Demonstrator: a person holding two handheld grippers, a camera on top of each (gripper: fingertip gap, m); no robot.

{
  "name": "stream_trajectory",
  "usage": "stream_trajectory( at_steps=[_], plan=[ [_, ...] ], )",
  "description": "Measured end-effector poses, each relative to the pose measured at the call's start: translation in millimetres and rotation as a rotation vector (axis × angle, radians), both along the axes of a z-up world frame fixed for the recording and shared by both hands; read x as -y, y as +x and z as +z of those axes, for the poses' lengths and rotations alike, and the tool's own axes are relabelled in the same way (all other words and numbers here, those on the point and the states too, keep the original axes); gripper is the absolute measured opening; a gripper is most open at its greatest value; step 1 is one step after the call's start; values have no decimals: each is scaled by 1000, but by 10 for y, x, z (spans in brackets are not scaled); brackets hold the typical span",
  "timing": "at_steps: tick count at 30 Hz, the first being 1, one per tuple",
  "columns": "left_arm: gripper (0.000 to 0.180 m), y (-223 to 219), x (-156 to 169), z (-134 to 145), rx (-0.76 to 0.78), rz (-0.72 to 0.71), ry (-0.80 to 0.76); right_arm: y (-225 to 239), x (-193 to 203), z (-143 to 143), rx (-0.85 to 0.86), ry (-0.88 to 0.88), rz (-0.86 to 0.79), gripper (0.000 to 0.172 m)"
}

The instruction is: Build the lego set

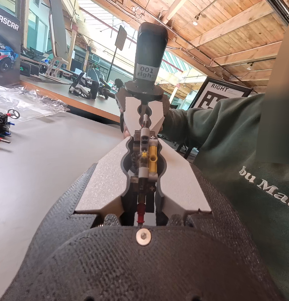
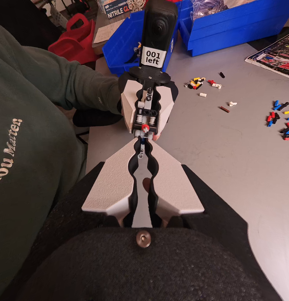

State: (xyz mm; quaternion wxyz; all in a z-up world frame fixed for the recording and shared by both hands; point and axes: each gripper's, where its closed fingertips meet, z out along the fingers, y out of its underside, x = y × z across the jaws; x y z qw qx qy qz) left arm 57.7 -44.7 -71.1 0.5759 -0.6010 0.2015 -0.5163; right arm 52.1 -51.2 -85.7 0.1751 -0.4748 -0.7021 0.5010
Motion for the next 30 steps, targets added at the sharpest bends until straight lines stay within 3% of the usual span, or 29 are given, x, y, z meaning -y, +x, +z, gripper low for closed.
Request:
stream_trajectory(
  at_steps=[6, 8, 12, 17, 30],
  plan=[
    [26, -4, -2, -51, -75, 17, 30, -2, -12, -34, 58, 77, 24, 3],
    [26, -12, -3, -68, -84, 18, 31, -15, -34, -40, 47, 102, 20, 14],
    [26, -45, -6, -80, -89, 29, 32, 40, -91, 46, 15, 129, 29, 15],
    [26, -28, -15, -70, -88, 26, 36, 23, -89, 31, 0, 147, 18, 3],
    [25, -64, -39, -130, -80, 47, -5, -44, -71, -94, 9, 47, -13, 3]
  ],
)
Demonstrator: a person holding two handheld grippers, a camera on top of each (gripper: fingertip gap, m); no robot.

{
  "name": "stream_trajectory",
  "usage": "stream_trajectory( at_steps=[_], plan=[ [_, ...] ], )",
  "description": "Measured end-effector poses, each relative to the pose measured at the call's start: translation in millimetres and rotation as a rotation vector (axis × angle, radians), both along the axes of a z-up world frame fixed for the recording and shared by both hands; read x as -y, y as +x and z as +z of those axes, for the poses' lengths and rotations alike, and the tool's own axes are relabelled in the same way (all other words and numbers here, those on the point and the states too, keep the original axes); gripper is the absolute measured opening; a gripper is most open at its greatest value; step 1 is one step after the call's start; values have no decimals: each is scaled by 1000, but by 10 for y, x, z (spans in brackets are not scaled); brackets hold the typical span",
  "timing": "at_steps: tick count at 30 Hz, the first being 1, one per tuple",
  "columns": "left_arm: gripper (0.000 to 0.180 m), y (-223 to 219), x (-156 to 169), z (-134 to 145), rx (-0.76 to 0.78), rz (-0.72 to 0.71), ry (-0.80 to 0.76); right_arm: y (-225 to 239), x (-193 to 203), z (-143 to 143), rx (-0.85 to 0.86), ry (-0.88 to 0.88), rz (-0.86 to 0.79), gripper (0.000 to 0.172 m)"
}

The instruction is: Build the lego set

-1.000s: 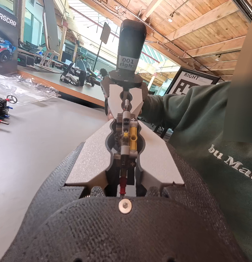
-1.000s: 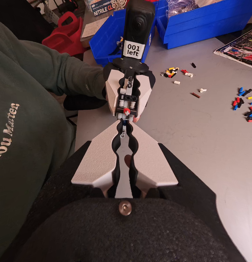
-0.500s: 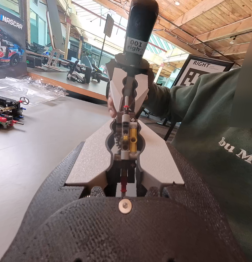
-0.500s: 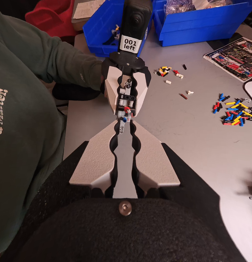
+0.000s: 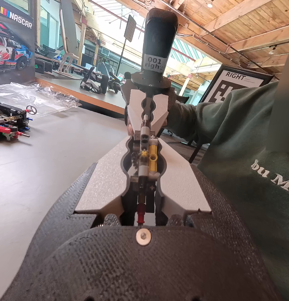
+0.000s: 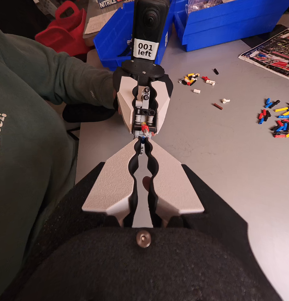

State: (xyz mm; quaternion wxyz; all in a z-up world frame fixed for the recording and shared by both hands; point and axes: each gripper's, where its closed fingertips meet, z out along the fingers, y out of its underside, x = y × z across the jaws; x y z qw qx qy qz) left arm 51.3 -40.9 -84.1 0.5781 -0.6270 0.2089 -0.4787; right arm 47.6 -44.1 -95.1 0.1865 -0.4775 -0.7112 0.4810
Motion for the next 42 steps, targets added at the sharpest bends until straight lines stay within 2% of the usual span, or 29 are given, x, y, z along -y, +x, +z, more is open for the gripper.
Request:
stream_trajectory(
  at_steps=[5, 9, 10, 12, 14, 17, 19, 20, 21, 28, 36, 40, 42],
  plan=[
    [25, 71, 15, -41, -17, -22, -7, 24, 62, -91, 24, -51, 21, 3],
    [26, 43, -20, 33, 26, -12, -3, 13, 5, 27, -38, -84, -22, 3],
    [26, 22, -28, 68, 41, -1, 13, 26, -31, 87, -74, -91, -33, 6],
    [25, -60, -25, 135, 98, 16, 30, 81, -113, 182, -159, -88, -60, 33],
    [25, -148, -29, 173, 153, 28, 31, 103, -143, 116, -208, -41, -103, 43],
    [25, -169, -14, 233, 188, 31, 62, 25, 0, 29, -267, -149, -154, 41],
    [25, -137, -1, 237, 190, 30, 79, -48, 43, 34, -317, -201, -182, 28],
    [25, -119, 9, 236, 195, 24, 79, -70, 44, 42, -325, -206, -186, 12],
    [25, -112, 12, 231, 192, 23, 79, -64, 60, 55, -322, -192, -166, 6],
    [24, 42, 48, 24, -49, -18, 112, 80, -25, 142, -194, 87, -10, 6],
    [25, 22, 30, -178, -303, 30, 158, 60, -43, -44, -228, 110, 36, 6],
    [25, 47, 5, -368, -500, 60, 187, 93, -65, -246, -235, 164, 71, 6],
    [25, 59, 9, -409, -531, 60, 184, 105, -58, -270, -243, 144, 80, 6]
  ],
)
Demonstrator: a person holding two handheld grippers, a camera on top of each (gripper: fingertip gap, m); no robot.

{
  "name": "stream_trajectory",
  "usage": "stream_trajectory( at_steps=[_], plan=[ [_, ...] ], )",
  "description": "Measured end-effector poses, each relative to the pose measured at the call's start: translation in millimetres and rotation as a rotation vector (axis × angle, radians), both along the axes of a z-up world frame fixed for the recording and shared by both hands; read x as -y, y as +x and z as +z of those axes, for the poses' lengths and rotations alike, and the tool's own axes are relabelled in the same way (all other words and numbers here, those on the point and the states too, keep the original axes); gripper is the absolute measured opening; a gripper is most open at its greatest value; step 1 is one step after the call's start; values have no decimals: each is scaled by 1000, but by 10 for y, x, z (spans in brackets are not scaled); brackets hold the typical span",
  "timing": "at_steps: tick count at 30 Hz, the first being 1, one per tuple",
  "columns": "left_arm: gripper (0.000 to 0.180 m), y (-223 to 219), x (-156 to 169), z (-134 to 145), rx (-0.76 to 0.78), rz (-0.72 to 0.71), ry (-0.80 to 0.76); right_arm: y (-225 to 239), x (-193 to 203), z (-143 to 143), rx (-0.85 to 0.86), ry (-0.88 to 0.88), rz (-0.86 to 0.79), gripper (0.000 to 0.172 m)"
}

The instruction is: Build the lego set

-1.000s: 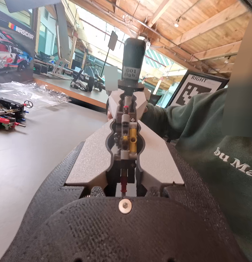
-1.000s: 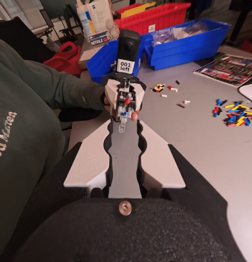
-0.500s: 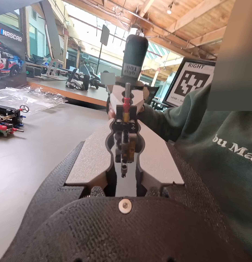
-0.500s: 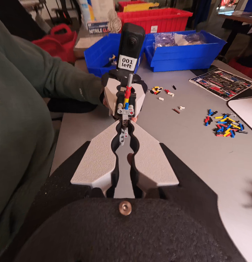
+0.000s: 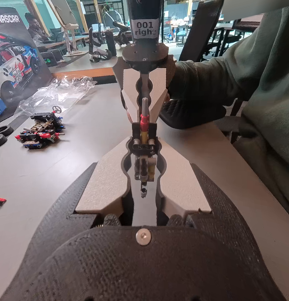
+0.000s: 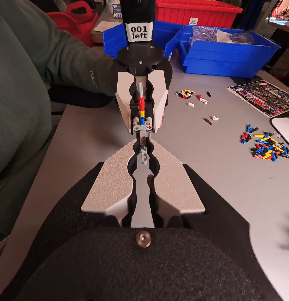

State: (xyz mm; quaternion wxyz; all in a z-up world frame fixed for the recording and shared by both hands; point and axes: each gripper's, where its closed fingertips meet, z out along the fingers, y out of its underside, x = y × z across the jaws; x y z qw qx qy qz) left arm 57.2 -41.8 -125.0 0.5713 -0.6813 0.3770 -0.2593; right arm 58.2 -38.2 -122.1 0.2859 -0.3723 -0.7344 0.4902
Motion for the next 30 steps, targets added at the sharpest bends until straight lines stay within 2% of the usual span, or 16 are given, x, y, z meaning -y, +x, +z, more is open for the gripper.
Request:
stream_trajectory(
  at_steps=[5, 9, 11, 15, 18, 22, 26, 30],
  plan=[
    [25, -3, -19, -85, -66, 18, 11, -9, -11, -39, -12, 13, 11, 6],
    [25, -30, -33, -130, -34, 19, -30, -47, -8, -35, -41, -31, 4, 6],
    [25, -42, -32, -83, 101, -3, -127, -77, -10, 39, -85, -86, -8, 6],
    [25, -93, -39, 143, 470, -82, -314, -121, -75, 300, -227, -219, -51, 9],
    [25, -94, -11, 192, 610, -151, -433, -53, -97, 422, -277, -247, -27, 26],
    [25, 18, 63, 133, 691, -252, -619, 32, 109, 282, -235, -84, 70, 44],
    [25, 136, 144, 42, 701, -315, -753, 95, 333, 73, -161, 65, 157, 69],
    [25, 168, 190, -26, 705, -335, -846, 111, 413, -61, -142, 221, 177, 78]
  ],
)
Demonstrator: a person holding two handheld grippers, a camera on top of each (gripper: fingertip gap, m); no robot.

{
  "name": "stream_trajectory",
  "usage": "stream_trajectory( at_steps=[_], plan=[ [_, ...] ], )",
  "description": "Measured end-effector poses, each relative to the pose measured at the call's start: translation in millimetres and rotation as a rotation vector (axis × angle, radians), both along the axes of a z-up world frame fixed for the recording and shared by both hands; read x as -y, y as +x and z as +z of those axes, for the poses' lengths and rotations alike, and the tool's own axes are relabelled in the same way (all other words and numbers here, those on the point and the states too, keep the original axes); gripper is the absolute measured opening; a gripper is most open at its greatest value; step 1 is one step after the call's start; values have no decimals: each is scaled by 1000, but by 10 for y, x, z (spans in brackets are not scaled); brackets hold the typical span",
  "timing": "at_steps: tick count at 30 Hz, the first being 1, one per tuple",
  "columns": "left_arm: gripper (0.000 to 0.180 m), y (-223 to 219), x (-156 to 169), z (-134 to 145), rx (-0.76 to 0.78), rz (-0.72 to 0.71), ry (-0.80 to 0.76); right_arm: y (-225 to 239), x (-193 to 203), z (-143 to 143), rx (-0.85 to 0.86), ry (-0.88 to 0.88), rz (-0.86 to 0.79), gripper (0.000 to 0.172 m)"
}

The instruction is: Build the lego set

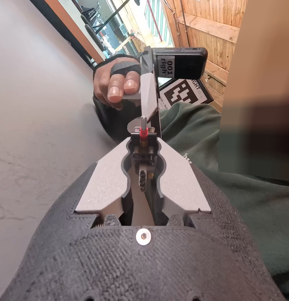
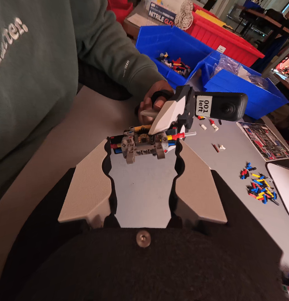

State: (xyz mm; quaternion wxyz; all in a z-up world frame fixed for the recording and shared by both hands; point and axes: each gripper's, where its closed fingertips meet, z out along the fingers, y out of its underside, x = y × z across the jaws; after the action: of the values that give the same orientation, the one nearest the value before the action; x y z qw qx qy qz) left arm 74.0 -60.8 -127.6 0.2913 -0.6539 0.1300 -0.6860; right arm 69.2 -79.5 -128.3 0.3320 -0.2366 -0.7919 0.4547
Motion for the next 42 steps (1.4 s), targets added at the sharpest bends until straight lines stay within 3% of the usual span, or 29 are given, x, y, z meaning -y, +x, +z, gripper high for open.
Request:
stream_trajectory(
  at_steps=[5, 20, 22, 23, 24, 26, 29, 32, 33, 34, 38, 42],
  plan=[
    [24, 7, 33, -15, 24, -35, -47, -35, 7, -103, -16, 99, -22, 75],
    [24, -51, -9, -35, 56, -31, -68, -98, -32, -110, 11, 2, -46, 74],
    [24, -107, -63, 37, 66, 14, -3, -128, -107, -57, 28, -91, -78, 75],
    [24, -151, -108, 48, 32, 60, 55, -138, -172, 6, 38, -185, -94, 85],
    [24, -206, -160, 42, -27, 118, 127, -148, -265, 88, 46, -299, -114, 86],
    [25, -349, -259, 110, -121, 252, 305, -173, -466, 128, 100, -468, -162, 75],
    [25, -496, -302, 298, -235, 411, 590, -244, -515, 76, 128, -559, -191, 59],
    [24, -449, -242, 291, -397, 439, 828, -362, -468, 126, 29, -502, -231, 44],
    [24, -416, -231, 272, -432, 437, 869, -378, -431, 126, 9, -465, -232, 32],
    [24, -384, -220, 258, -456, 433, 900, -388, -400, 78, 14, -407, -239, 7],
    [26, -385, -238, 171, -597, 432, 969, -393, -444, 19, -123, -135, -279, 6],
    [28, -488, -363, -87, -1033, 441, 1135, -419, -646, -186, -216, 205, -326, 6]
  ],
)
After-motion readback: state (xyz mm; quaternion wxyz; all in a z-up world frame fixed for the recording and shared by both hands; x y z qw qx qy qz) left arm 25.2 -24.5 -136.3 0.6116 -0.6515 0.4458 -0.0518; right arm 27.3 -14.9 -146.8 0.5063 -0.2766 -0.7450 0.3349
